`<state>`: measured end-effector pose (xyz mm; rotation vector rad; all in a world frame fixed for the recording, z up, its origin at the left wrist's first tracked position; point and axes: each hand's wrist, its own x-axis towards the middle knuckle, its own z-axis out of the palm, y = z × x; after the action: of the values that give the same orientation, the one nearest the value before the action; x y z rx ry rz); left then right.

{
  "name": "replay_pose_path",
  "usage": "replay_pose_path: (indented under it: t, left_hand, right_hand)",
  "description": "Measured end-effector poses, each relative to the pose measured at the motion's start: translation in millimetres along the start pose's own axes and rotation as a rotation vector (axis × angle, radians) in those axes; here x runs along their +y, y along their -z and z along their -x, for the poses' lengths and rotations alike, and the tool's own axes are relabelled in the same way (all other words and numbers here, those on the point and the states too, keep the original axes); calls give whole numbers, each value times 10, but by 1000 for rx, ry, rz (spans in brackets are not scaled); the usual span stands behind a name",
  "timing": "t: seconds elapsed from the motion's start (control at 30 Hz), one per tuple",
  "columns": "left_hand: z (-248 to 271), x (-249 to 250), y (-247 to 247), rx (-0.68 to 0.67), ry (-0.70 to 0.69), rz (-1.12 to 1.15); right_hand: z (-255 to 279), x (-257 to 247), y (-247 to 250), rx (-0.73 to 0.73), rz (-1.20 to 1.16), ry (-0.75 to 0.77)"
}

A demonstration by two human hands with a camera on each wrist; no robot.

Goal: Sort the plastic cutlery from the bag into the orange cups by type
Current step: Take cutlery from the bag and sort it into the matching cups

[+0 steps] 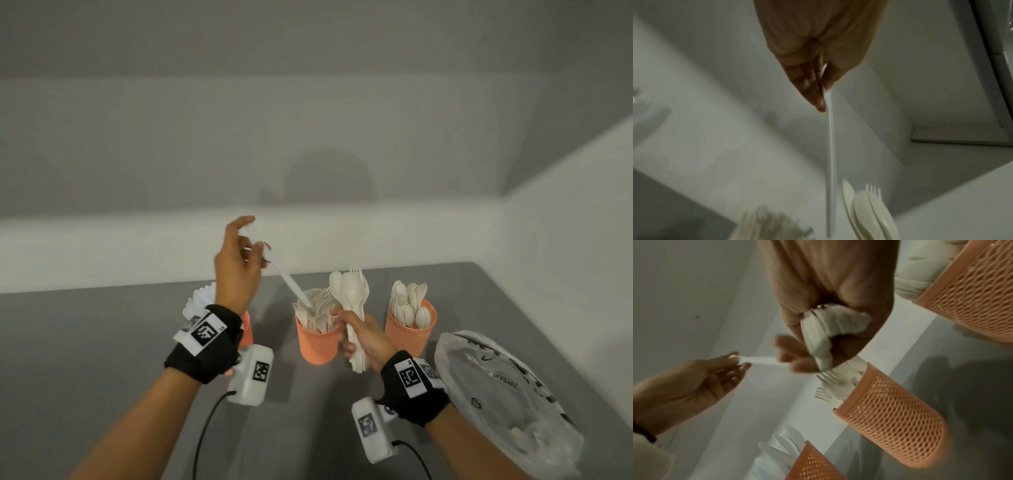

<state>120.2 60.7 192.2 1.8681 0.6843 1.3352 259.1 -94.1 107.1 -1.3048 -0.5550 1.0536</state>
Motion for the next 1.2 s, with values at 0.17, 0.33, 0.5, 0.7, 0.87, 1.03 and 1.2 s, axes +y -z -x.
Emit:
replay_pose_path:
  t: [0.17, 0.33, 0.5, 0.7, 0.87, 1.03, 1.2]
  left_hand:
    - [-132, -104, 501, 126, -125, -241]
    - [88, -411, 627, 68, -103, -440]
    - [319, -743, 539, -32, 32, -487]
    - [548, -966, 423, -241, 223, -581]
    - [559, -935, 431, -254, 89, -712]
    - [472, -542, 245, 15, -5, -393]
    - [594, 12, -265, -235, 514, 78]
  right_hand:
    - [-58, -3, -110, -45, 1, -60]
    - [-82, -4, -292, -71, 3, -84]
    - [-81, 4, -332, -75, 2, -80]
    - [-82, -2, -322, -74, -1, -91]
    - [-90, 23, -325, -64, 13, -92]
    - [-99, 46, -388, 1, 105, -34]
    - [-115, 133, -484, 164, 402, 253]
